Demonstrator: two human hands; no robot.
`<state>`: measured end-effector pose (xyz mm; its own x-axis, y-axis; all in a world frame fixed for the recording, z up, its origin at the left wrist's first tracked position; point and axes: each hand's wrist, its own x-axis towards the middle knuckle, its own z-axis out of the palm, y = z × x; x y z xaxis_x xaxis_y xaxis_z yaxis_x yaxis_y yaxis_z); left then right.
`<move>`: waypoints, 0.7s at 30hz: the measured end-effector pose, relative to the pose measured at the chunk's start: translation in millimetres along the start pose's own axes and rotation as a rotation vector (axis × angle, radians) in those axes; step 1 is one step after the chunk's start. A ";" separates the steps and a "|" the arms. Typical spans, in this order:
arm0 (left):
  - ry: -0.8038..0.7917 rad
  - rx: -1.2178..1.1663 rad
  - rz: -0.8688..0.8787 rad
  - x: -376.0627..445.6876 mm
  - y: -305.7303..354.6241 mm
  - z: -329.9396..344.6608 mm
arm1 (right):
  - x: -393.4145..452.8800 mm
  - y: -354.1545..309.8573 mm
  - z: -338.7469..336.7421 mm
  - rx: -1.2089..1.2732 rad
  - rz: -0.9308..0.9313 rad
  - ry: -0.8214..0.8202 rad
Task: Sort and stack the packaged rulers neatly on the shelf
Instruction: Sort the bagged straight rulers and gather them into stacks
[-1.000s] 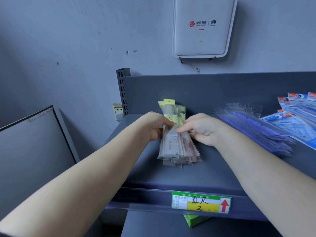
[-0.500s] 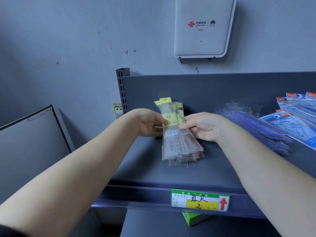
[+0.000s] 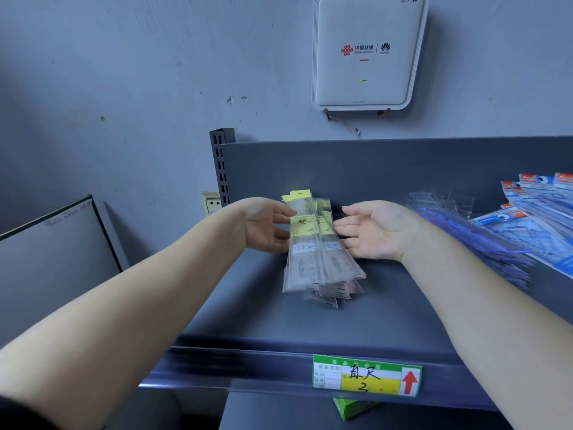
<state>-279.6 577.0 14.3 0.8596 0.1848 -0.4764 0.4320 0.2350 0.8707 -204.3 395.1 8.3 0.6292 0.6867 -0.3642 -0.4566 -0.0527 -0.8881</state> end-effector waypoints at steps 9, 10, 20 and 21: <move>0.051 0.103 0.155 5.4 -11.2 14.0 | 4.7 5.1 2.3 -0.260 -0.123 -0.027; 0.044 0.068 0.189 4.2 -11.7 13.8 | 4.9 5.5 3.9 -0.288 -0.166 -0.033; 0.043 0.120 0.685 -26.2 6.6 15.5 | -13.8 -5.9 17.3 -0.522 -0.659 0.015; 0.044 0.145 0.732 -30.4 8.4 17.0 | -15.6 -6.3 19.2 -0.577 -0.705 0.041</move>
<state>-297.4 557.1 38.2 0.9307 0.2846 0.2298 -0.2125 -0.0907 0.9729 -223.3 398.6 25.0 0.6703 0.6715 0.3159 0.4208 0.0067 -0.9071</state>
